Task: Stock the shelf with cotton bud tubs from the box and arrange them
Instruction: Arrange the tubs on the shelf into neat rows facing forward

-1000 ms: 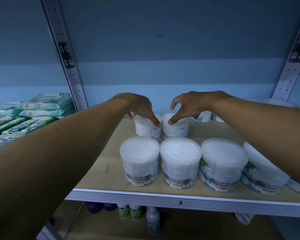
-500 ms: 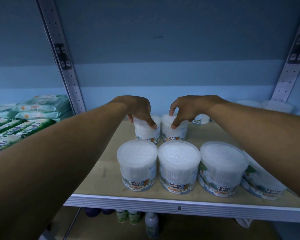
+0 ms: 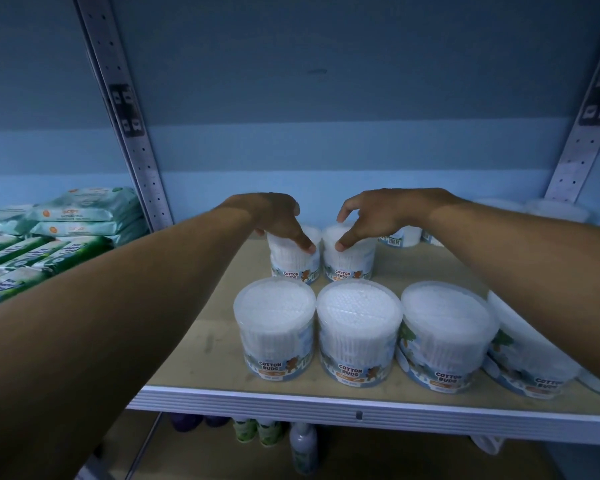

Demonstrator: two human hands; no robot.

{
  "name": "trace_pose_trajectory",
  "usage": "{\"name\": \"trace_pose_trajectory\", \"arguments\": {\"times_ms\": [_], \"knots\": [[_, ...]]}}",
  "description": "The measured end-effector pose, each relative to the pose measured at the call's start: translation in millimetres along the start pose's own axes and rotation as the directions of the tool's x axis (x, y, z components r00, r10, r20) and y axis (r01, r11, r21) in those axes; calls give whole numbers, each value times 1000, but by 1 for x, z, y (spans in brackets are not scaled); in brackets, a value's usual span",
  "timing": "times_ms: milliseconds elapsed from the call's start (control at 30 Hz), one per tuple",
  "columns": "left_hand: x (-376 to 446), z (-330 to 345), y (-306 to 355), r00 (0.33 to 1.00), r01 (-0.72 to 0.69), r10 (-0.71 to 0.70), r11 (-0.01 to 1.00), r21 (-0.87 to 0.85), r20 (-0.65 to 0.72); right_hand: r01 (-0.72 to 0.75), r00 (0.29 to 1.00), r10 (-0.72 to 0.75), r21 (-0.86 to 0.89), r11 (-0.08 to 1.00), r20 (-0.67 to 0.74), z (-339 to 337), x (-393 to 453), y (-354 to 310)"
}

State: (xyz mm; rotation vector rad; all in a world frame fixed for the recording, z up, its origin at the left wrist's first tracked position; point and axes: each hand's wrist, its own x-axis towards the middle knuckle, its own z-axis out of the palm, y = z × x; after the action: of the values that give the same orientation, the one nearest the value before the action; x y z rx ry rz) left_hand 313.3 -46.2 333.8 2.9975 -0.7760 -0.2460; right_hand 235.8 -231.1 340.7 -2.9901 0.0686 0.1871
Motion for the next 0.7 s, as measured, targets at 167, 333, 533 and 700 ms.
{"name": "trace_pose_trajectory", "arguments": {"times_ms": [167, 333, 533, 700], "knots": [[2, 2, -2, 997, -12, 17, 998, -69, 73, 3, 1000, -4, -22, 1000, -20, 6, 2, -4], [1, 3, -3, 996, -31, 38, 995, -94, 75, -10, 1000, 9, -63, 998, -16, 9, 1, -8], [-1, 3, -2, 994, -20, 29, 996, -84, 104, 0, 1000, -2, -75, 997, -27, 10, -2, -11], [-7, 2, 3, 994, 2, 10, 994, -110, 106, 5, 1000, -6, -64, 998, -14, 9, -8, -12]]}}
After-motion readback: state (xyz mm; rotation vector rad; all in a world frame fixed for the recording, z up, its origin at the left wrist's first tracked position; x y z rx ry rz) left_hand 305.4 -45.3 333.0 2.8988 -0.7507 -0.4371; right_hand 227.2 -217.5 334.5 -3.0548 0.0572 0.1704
